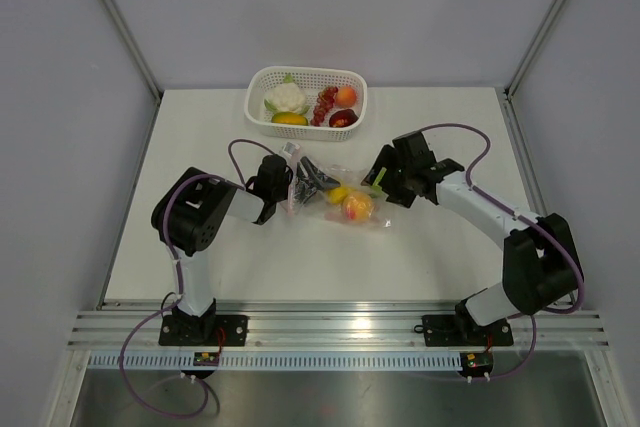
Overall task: Open the zip-top bag and remove the fake food
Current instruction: Pick up the fake fruit from the zipper food storage bag.
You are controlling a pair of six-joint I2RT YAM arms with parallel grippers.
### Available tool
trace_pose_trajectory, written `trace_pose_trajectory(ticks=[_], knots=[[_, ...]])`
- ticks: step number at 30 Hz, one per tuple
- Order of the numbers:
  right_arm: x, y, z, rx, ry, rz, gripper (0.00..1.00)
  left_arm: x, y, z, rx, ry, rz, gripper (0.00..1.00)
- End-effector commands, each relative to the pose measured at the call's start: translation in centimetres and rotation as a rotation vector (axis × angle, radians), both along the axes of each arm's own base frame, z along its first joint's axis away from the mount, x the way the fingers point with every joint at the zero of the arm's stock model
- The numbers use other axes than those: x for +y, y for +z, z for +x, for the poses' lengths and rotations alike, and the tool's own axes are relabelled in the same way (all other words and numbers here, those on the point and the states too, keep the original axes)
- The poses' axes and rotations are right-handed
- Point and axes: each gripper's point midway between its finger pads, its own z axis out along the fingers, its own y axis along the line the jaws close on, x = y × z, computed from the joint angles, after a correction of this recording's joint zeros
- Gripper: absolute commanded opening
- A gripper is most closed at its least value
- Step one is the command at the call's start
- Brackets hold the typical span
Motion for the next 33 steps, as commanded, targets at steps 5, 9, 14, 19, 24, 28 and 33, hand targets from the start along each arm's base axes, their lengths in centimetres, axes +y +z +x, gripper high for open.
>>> trace_pose_trajectory(ticks=[5,9,14,19,24,28,33], knots=[[1.0,0.6,1.3,-0.075,-0.049,0.083,0.65,-0.6,3.4,0.1,-0.097,-0.026,-0.063,0.5],[1.1,0.3,1.3,-0.069,-0.047,0.079,0.51,-0.7,3.4,0.0,-0.095,-0.032,-0.069,0.5],[1.3,-0.2,1.4,-0.061,-0.034,0.077,0.27,-0.7,3.5,-0.1,-0.095,-0.033,-0.073,0.49],[1.0,-0.3,1.4,-0.054,-0.024,0.047,0.0,-0.7,3.6,-0.2,-0.091,-0.041,-0.079,0.49],[-1.5,-0.4,1.8,-0.073,-0.117,-0.058,0.0,-0.1,4.1,-0.3,-0.09,-0.026,-0.09,0.49],[-3.5,0.1,1.7,-0.095,-0.205,-0.114,0.0,1.0,4.5,-0.2,-0.097,0.005,-0.087,0.49],[-6.2,0.9,1.3,-0.136,-0.322,-0.159,0.0,1.6,5.1,-0.2,-0.102,0.013,-0.106,0.48]])
